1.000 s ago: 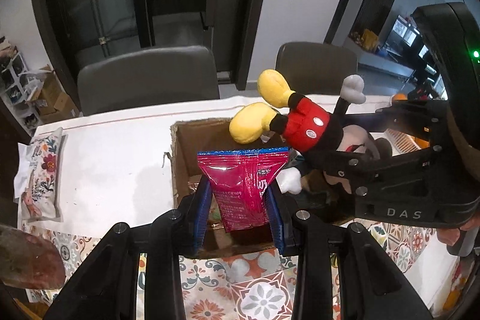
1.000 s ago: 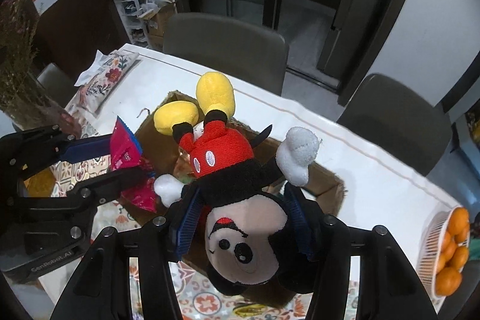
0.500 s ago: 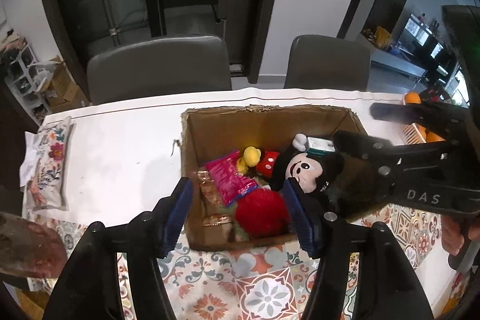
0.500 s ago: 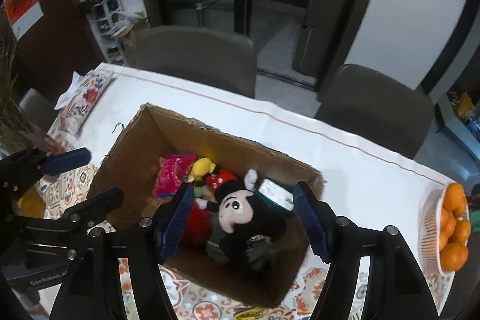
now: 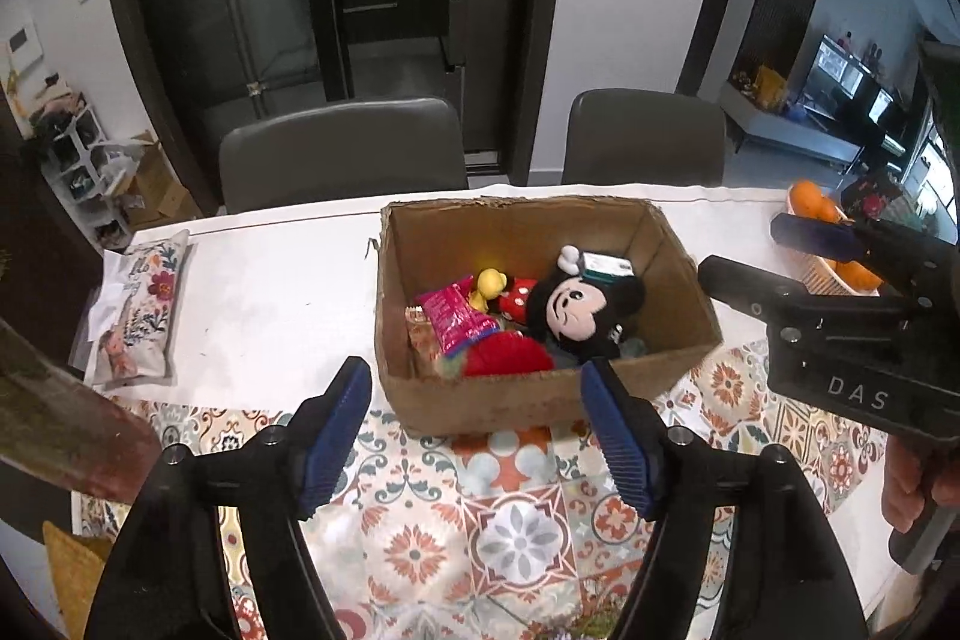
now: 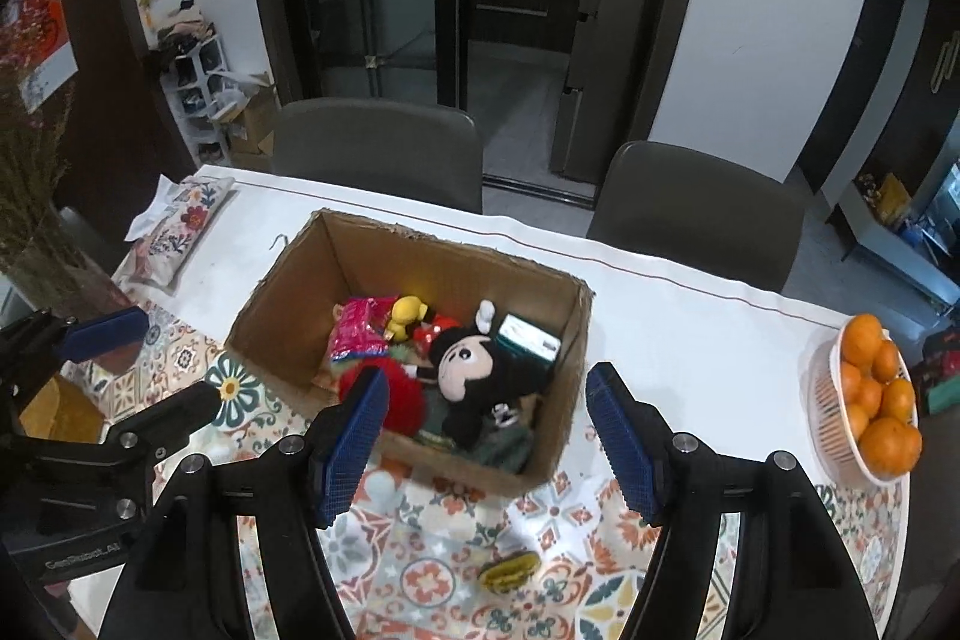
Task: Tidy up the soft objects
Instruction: 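Move left tool to the purple pompom while right tool reaches the yellow ring toy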
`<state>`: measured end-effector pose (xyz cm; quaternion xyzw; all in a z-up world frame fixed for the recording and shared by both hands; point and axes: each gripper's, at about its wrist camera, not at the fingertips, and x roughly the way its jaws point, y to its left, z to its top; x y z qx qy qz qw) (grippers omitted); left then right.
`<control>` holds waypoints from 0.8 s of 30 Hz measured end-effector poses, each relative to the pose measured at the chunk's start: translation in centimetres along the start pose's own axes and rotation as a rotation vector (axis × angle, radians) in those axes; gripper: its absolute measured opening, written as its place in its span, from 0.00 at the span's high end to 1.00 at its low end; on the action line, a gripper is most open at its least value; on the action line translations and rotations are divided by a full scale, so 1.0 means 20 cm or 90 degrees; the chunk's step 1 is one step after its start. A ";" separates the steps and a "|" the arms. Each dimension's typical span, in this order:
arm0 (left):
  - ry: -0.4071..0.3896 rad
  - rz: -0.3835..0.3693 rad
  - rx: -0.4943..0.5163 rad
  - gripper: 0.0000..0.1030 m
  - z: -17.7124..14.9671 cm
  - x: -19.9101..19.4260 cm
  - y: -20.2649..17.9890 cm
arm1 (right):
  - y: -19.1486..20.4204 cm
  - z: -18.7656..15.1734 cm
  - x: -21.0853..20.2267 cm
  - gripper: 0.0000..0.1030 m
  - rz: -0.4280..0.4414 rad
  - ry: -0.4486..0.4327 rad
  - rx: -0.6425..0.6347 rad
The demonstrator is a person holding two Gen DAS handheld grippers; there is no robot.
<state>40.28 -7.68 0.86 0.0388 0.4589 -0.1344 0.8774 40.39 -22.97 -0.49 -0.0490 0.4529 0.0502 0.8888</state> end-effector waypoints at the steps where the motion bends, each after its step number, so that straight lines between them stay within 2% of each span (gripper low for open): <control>1: -0.002 0.005 0.004 0.26 -0.02 -0.03 -0.02 | 0.00 -0.03 -0.03 0.33 -0.002 -0.005 0.000; 9: -0.022 0.027 0.006 0.19 -0.17 -0.18 -0.10 | 0.00 -0.18 -0.16 0.33 -0.003 -0.015 0.005; 20: 0.035 0.045 -0.055 0.18 -0.40 -0.26 -0.15 | -0.01 -0.35 -0.21 0.32 -0.010 0.018 -0.005; 24: 0.050 0.056 -0.092 0.15 -0.48 -0.28 -0.16 | -0.02 -0.39 -0.23 0.32 -0.009 0.025 -0.014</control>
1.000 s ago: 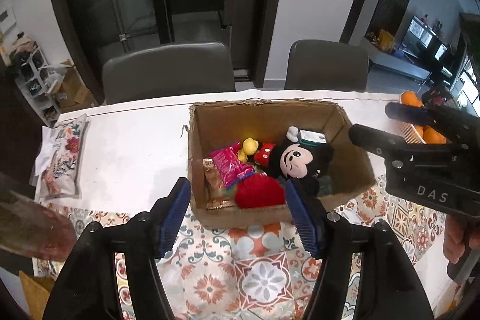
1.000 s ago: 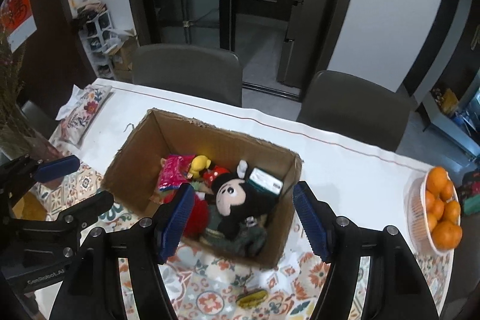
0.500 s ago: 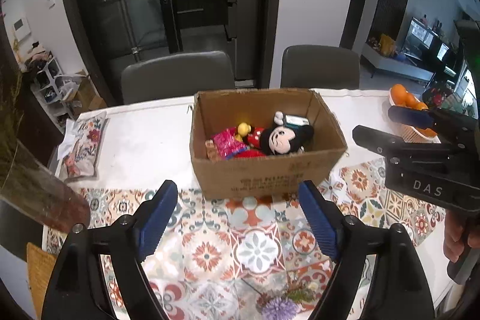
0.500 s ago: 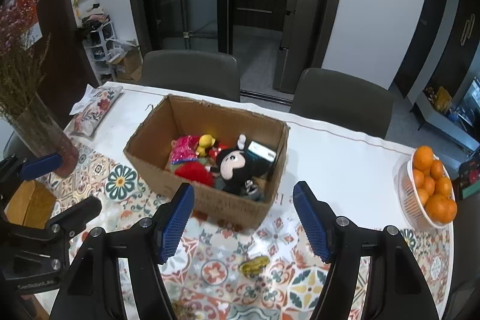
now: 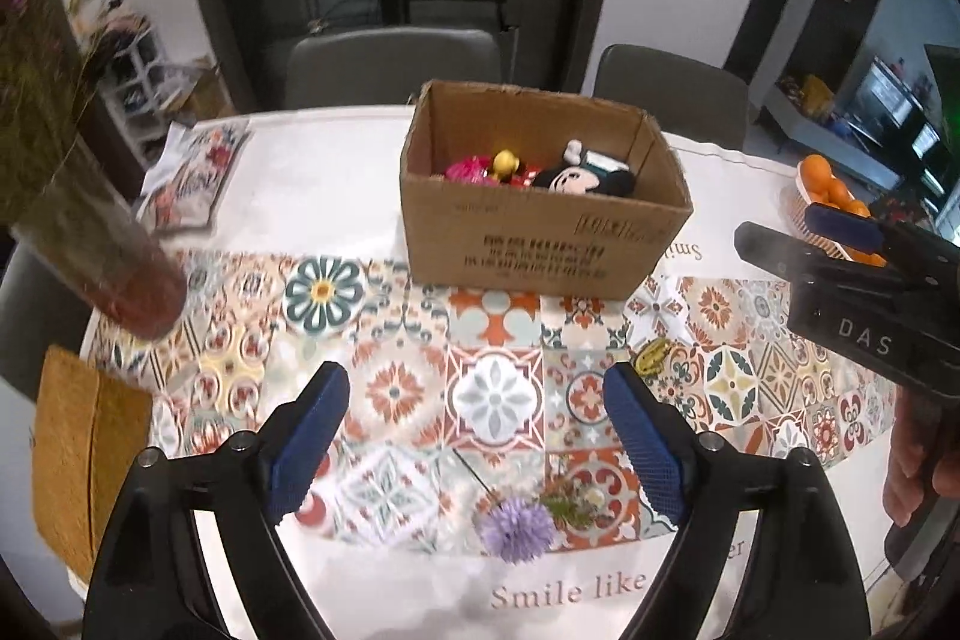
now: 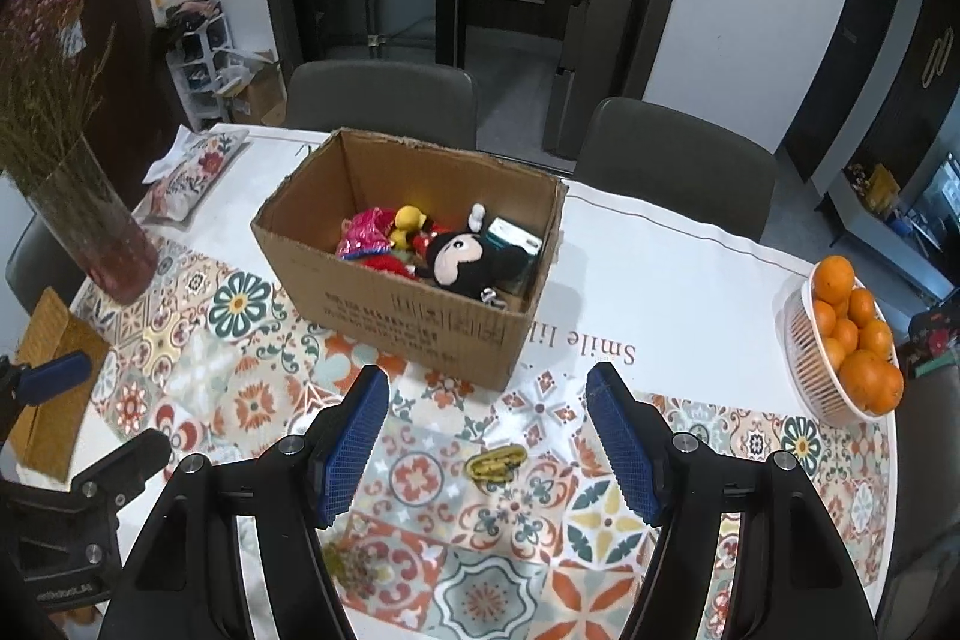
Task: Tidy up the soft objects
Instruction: 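Move left tool to the purple pompom while right tool reaches the yellow ring toy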
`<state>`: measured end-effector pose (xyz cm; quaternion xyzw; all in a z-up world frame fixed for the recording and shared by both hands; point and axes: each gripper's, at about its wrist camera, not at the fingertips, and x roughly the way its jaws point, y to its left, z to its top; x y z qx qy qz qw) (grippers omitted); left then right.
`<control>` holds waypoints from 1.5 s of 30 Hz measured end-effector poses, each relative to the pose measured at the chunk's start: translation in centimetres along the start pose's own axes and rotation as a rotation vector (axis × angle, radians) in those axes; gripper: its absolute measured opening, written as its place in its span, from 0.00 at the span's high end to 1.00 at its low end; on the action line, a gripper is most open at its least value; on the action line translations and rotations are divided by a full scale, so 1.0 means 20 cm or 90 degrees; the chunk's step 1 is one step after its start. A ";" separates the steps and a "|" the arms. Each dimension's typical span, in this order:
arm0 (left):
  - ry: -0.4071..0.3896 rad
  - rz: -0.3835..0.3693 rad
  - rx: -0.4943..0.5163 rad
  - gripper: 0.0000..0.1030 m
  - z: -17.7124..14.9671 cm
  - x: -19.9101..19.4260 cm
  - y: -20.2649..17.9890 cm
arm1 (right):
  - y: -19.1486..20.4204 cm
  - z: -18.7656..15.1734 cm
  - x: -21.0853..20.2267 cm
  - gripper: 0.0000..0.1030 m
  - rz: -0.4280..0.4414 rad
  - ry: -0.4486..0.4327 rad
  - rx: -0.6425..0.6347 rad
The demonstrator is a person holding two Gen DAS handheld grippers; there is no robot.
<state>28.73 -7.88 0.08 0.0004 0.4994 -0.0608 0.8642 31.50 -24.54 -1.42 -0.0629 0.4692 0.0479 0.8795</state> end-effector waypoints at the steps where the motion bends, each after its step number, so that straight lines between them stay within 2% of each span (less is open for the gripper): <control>1: 0.004 0.000 -0.008 0.15 -0.02 0.00 0.00 | 0.00 -0.01 0.00 0.32 0.003 0.004 -0.004; 8: 0.057 0.026 -0.066 0.14 -0.14 0.04 -0.01 | -0.02 -0.07 0.08 0.32 0.014 0.048 -0.026; 17: 0.122 0.038 -0.135 0.14 -0.25 0.14 -0.03 | -0.05 -0.13 0.27 0.32 0.034 0.141 -0.041; 22: 0.174 0.030 -0.171 0.14 -0.31 0.23 -0.04 | -0.06 -0.15 0.40 0.32 0.033 0.192 -0.061; 24: 0.194 0.027 -0.183 0.14 -0.33 0.27 -0.05 | -0.06 -0.16 0.45 0.27 0.031 0.205 -0.067; 27: 0.222 0.024 -0.198 0.14 -0.36 0.34 -0.05 | -0.06 -0.17 0.50 0.26 0.025 0.217 -0.075; 45: 0.338 0.035 -0.229 0.15 -0.51 0.67 -0.09 | -0.10 -0.26 0.90 0.25 0.027 0.314 -0.089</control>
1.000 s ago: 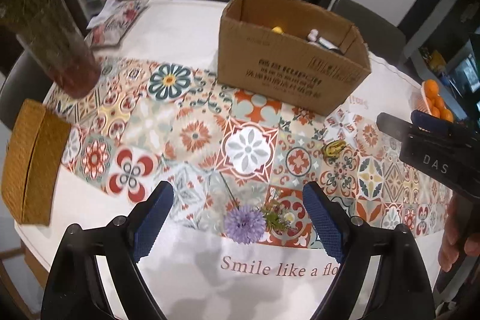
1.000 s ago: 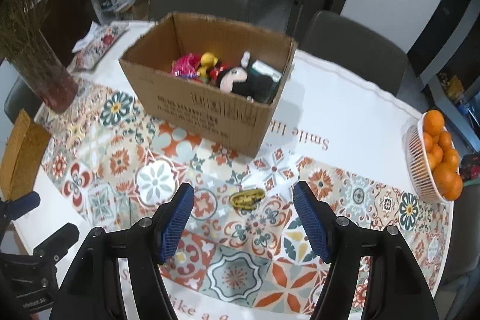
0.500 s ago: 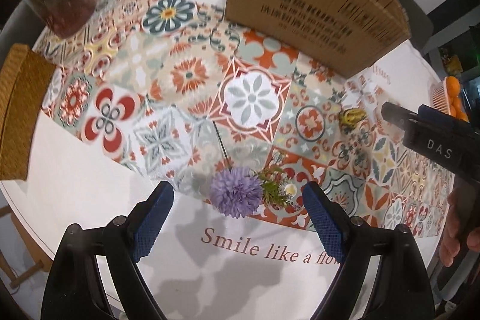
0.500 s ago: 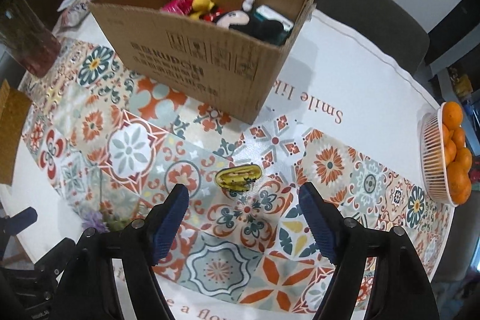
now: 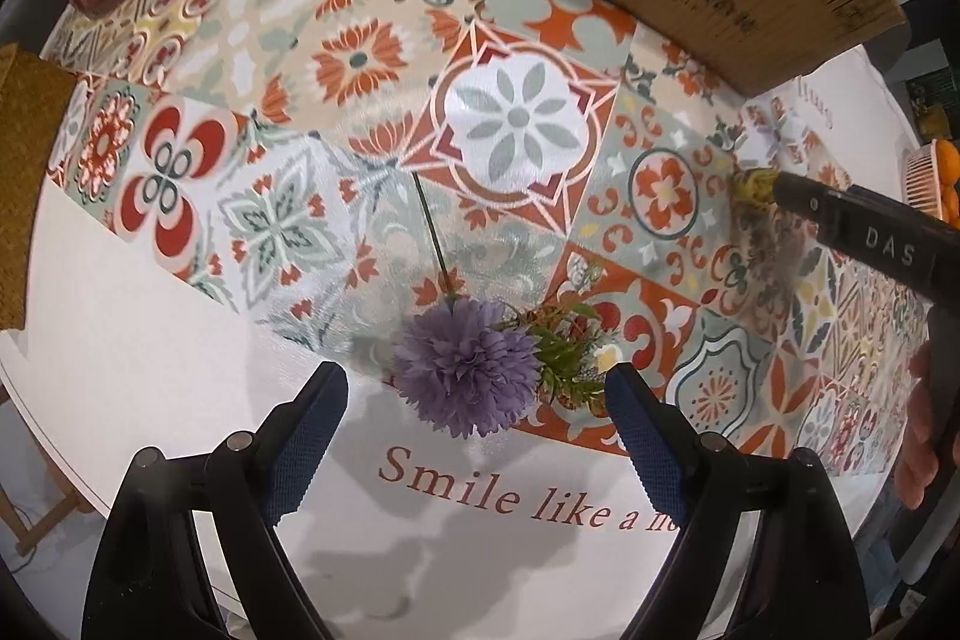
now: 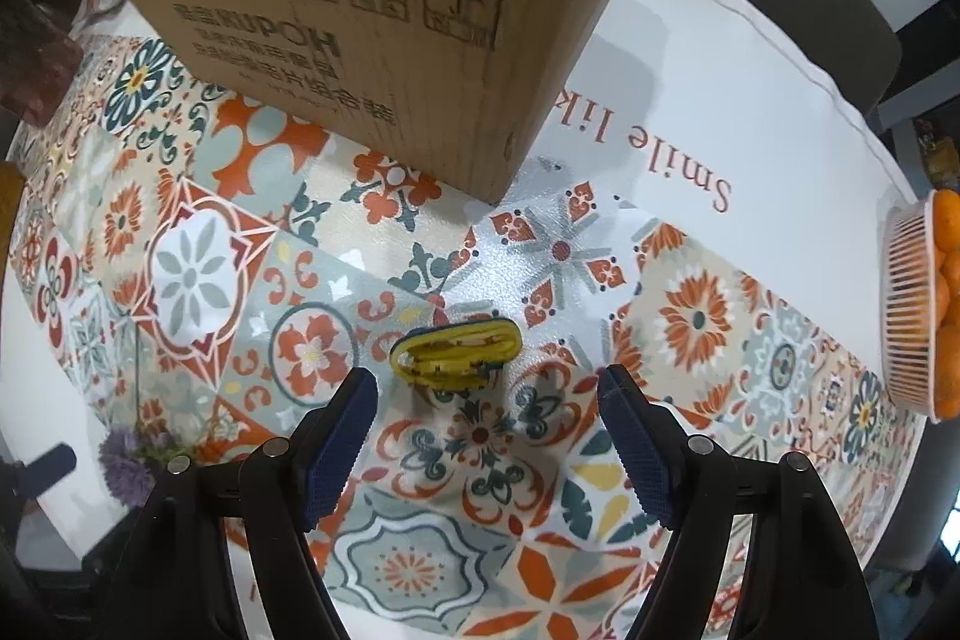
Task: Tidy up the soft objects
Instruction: 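Move left tool to the purple pompom while right tool reaches the yellow ring toy, then close left tool on the purple pompom while right tool grips the yellow ring toy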
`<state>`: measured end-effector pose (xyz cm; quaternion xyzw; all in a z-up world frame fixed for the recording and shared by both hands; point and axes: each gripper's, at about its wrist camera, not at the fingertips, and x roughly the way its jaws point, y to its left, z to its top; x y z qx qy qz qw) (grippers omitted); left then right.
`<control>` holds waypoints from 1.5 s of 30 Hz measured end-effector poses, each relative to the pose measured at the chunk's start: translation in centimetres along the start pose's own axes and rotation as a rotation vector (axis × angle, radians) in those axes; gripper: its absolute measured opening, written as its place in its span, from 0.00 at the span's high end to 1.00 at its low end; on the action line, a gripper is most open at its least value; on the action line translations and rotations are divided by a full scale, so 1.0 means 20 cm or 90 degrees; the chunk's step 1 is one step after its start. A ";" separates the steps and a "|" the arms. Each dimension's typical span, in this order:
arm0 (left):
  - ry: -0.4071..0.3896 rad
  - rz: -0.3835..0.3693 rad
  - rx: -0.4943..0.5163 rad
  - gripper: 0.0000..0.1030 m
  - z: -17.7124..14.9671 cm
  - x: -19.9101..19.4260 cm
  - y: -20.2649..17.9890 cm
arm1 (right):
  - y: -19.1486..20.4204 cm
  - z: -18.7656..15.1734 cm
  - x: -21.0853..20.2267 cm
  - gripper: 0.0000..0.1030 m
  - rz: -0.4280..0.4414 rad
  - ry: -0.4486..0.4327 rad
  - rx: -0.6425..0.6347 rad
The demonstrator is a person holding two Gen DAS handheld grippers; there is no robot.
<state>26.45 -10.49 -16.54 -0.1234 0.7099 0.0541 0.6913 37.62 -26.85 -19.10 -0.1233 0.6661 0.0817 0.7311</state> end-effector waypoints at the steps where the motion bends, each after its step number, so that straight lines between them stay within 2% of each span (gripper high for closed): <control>1: 0.005 0.000 -0.003 0.15 0.00 0.02 0.00 | 0.00 0.01 0.02 0.25 0.003 0.006 -0.002; 5: 0.023 -0.004 -0.006 0.16 0.01 0.07 0.00 | 0.00 0.04 0.10 0.25 0.017 0.020 -0.002; 13: 0.054 -0.030 -0.023 0.29 0.03 0.15 0.04 | 0.03 0.10 0.19 0.25 0.033 0.033 -0.003; 22: 0.063 -0.044 -0.024 0.38 0.03 0.22 0.06 | 0.04 0.12 0.24 0.26 0.034 0.027 0.005; 25: 0.062 -0.051 -0.024 0.40 0.03 0.23 0.05 | 0.04 0.10 0.25 0.30 0.041 0.025 0.012; 26: 0.062 -0.055 -0.023 0.41 0.03 0.23 0.05 | 0.04 0.09 0.26 0.35 0.042 0.025 0.015; 27: 0.060 -0.058 -0.021 0.43 0.03 0.23 0.06 | 0.04 0.08 0.25 0.41 0.041 0.025 0.016; 32: 0.048 -0.067 -0.006 0.51 0.02 0.23 0.06 | 0.04 0.03 0.25 0.48 0.052 0.011 0.023; 33: 0.044 -0.069 -0.003 0.52 0.02 0.23 0.06 | 0.04 0.02 0.25 0.54 0.055 0.009 0.026; 34: 0.041 -0.069 0.000 0.54 0.02 0.23 0.06 | 0.04 0.01 0.25 0.55 0.059 0.007 0.029; 45: -0.032 -0.081 0.053 0.69 -0.02 0.15 0.07 | 0.07 -0.21 0.07 0.56 0.074 -0.068 0.060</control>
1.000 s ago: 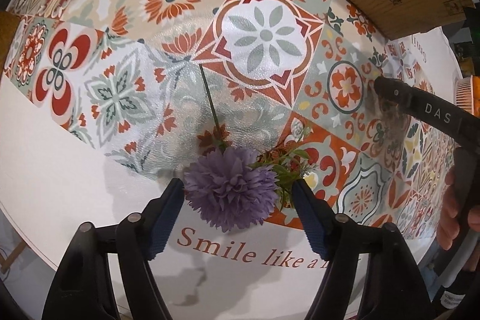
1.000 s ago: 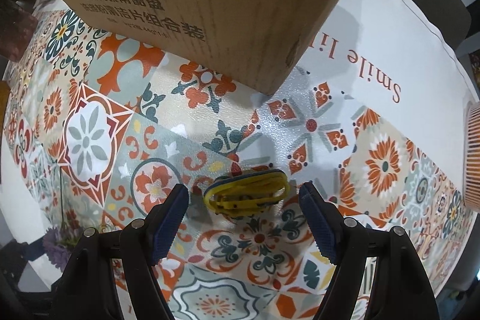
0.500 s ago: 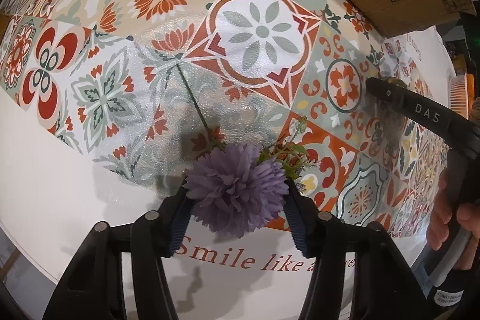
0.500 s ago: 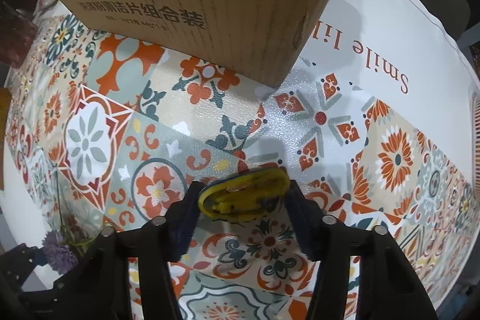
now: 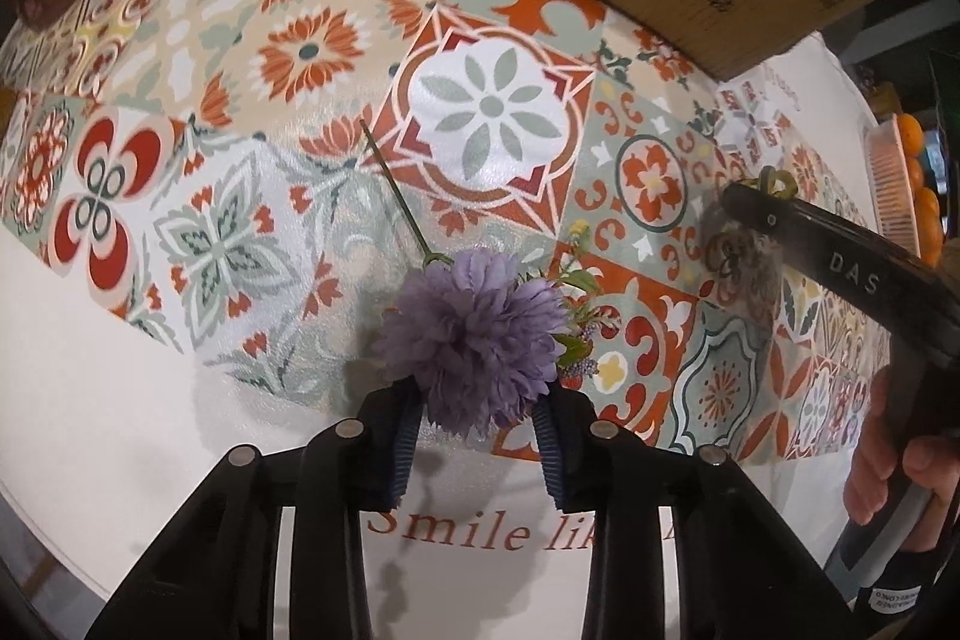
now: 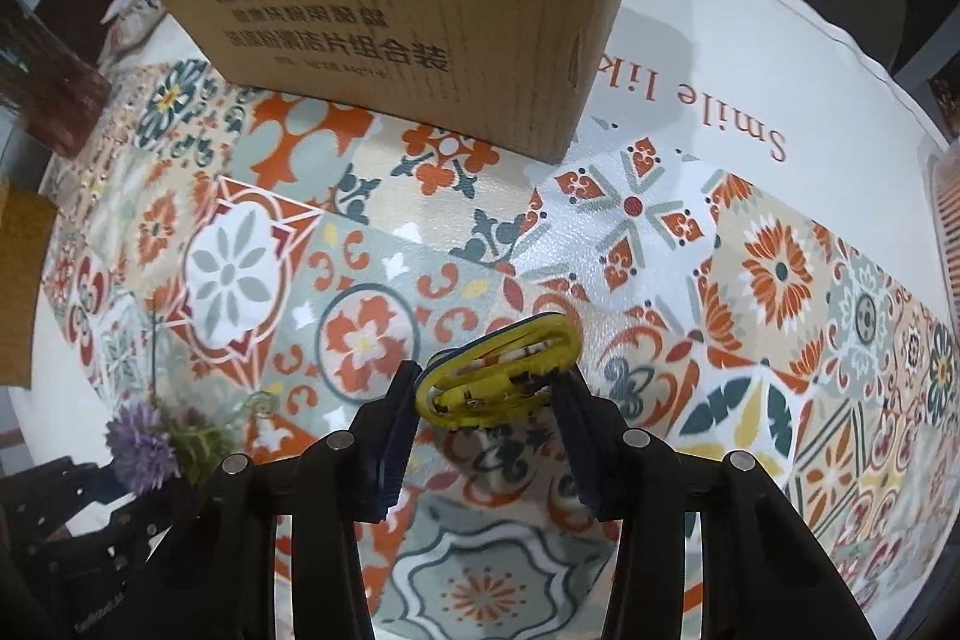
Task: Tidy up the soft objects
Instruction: 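Close left tool on the purple pompom while right tool grips the yellow ring toy, then carry the purple pompom with left tool while right tool carries the ring toy to the box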
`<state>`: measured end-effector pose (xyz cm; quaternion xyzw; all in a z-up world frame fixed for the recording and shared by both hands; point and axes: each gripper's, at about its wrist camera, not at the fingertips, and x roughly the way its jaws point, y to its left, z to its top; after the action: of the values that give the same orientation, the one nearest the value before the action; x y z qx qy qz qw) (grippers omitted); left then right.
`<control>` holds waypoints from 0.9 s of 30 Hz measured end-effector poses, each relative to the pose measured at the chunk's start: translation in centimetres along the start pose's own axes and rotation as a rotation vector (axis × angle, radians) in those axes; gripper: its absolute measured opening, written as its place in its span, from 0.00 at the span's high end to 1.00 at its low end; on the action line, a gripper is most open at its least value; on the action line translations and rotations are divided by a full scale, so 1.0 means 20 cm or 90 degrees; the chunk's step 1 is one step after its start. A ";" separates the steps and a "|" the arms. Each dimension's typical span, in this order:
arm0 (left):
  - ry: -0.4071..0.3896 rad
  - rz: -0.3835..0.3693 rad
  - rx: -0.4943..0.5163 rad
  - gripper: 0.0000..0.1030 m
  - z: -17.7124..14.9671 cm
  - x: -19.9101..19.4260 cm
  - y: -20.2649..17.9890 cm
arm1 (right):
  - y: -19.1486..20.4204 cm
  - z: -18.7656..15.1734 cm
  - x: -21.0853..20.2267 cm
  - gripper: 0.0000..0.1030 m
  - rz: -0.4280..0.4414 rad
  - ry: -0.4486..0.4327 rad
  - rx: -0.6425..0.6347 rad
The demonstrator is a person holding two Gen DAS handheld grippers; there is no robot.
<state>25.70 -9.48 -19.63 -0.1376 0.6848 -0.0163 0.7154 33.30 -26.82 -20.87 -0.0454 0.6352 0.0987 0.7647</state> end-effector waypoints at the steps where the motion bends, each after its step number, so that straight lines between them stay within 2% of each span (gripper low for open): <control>1: -0.008 -0.001 0.008 0.69 0.00 -0.01 0.00 | 0.01 -0.02 -0.02 0.56 0.000 -0.007 0.003; 5: -0.041 -0.014 0.033 0.70 -0.03 -0.03 0.01 | 0.03 -0.14 -0.11 0.56 0.011 -0.045 0.024; 14: -0.141 -0.024 0.092 0.71 -0.12 -0.14 0.04 | 0.13 -0.24 -0.29 0.56 0.016 -0.115 0.052; 18: -0.188 -0.027 0.109 0.71 -0.16 -0.22 0.04 | 0.16 -0.29 -0.37 0.56 0.028 -0.148 0.070; 27: -0.259 -0.051 0.150 0.71 -0.18 -0.44 0.06 | 0.23 -0.34 -0.58 0.56 0.047 -0.228 0.098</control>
<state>21.50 -7.13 -11.37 -0.0805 0.5137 -0.0967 0.8487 23.70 -24.71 -10.49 0.0546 0.4961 0.0842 0.8624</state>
